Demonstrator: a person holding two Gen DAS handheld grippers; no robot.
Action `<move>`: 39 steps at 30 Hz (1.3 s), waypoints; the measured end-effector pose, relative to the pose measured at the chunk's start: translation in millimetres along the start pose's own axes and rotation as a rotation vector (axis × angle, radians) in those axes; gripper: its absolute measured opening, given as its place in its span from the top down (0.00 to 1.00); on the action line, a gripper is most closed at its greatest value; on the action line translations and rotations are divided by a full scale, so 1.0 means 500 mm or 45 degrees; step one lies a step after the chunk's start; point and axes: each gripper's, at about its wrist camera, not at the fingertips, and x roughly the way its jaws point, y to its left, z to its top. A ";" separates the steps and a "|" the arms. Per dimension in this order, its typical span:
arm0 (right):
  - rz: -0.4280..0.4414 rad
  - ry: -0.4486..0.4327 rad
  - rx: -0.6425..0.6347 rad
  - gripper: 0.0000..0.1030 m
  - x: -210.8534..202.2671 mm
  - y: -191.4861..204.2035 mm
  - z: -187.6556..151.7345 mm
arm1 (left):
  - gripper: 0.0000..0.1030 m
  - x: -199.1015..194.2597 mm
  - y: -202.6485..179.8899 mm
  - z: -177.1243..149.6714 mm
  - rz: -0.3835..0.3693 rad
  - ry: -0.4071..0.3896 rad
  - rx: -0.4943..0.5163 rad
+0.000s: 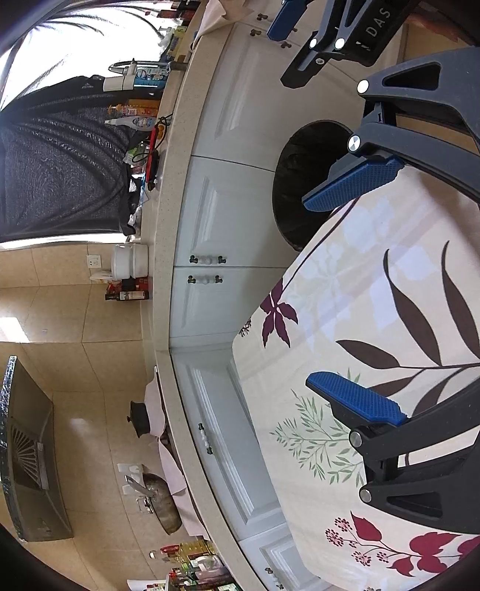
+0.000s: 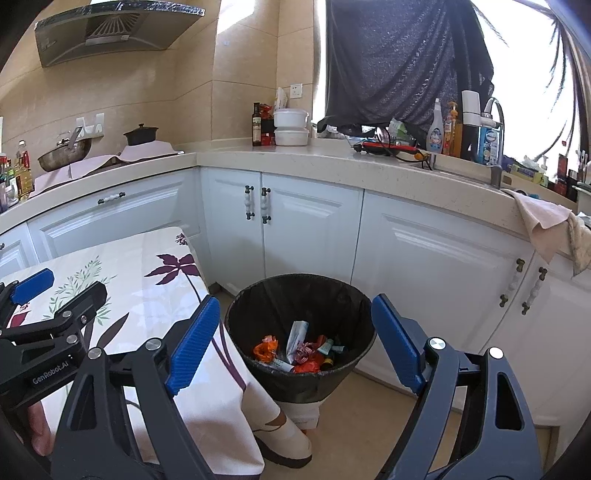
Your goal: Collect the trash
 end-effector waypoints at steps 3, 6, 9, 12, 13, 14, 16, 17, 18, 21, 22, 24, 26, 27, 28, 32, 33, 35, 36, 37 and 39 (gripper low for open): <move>-0.003 -0.013 -0.002 0.20 -0.010 0.002 0.000 | 0.17 -0.007 0.004 -0.001 -0.005 0.000 -0.013; -0.006 -0.023 -0.005 0.20 -0.022 0.005 -0.005 | 0.17 -0.013 0.007 -0.002 -0.005 -0.008 -0.016; -0.011 -0.030 -0.003 0.15 -0.028 0.006 -0.013 | 0.17 -0.017 0.007 -0.007 -0.001 -0.013 -0.020; -0.012 -0.033 -0.006 0.15 -0.031 0.007 -0.018 | 0.17 -0.019 0.008 -0.013 -0.001 -0.005 -0.021; -0.011 -0.032 -0.008 0.15 -0.031 0.008 -0.019 | 0.17 -0.020 0.009 -0.015 -0.001 -0.005 -0.020; -0.012 -0.032 -0.008 0.15 -0.032 0.009 -0.021 | 0.17 -0.022 0.009 -0.015 0.000 -0.005 -0.018; -0.011 -0.032 -0.007 0.15 -0.032 0.009 -0.021 | 0.17 -0.024 0.009 -0.016 0.003 -0.006 -0.019; -0.010 -0.032 -0.007 0.15 -0.033 0.009 -0.022 | 0.17 -0.025 0.010 -0.016 0.001 -0.005 -0.019; -0.009 -0.032 -0.009 0.15 -0.033 0.010 -0.023 | 0.17 -0.025 0.010 -0.016 0.002 -0.006 -0.021; -0.010 -0.033 -0.009 0.15 -0.033 0.011 -0.024 | 0.17 -0.026 0.009 -0.015 0.007 -0.005 -0.021; -0.010 -0.032 -0.008 0.15 -0.034 0.011 -0.025 | 0.17 -0.025 0.009 -0.015 0.006 -0.003 -0.021; -0.011 -0.033 -0.008 0.15 -0.034 0.011 -0.025 | 0.17 -0.025 0.009 -0.016 0.005 -0.001 -0.021; -0.013 -0.033 -0.008 0.15 -0.034 0.011 -0.025 | 0.17 -0.024 0.008 -0.016 0.003 0.001 -0.017; -0.015 -0.033 -0.009 0.15 -0.033 0.011 -0.025 | 0.17 -0.023 0.008 -0.017 0.003 0.002 -0.015; -0.016 -0.033 -0.009 0.15 -0.033 0.010 -0.025 | 0.17 -0.023 0.007 -0.017 0.003 0.002 -0.013; -0.019 -0.030 -0.005 0.15 -0.030 0.006 -0.023 | 0.17 -0.019 0.006 -0.018 0.003 0.007 -0.012; -0.020 -0.028 -0.006 0.15 -0.029 0.003 -0.023 | 0.17 -0.019 0.006 -0.018 0.003 0.007 -0.013; -0.020 -0.027 -0.006 0.15 -0.028 0.003 -0.023 | 0.17 -0.019 0.006 -0.019 0.003 0.007 -0.012; -0.019 -0.026 -0.006 0.15 -0.028 0.003 -0.023 | 0.17 -0.019 0.006 -0.019 0.003 0.007 -0.012; -0.019 -0.025 -0.007 0.15 -0.027 0.002 -0.023 | 0.17 -0.019 0.006 -0.019 0.003 0.008 -0.012; -0.018 -0.024 -0.009 0.15 -0.025 0.000 -0.024 | 0.17 -0.019 0.006 -0.019 0.001 0.008 -0.014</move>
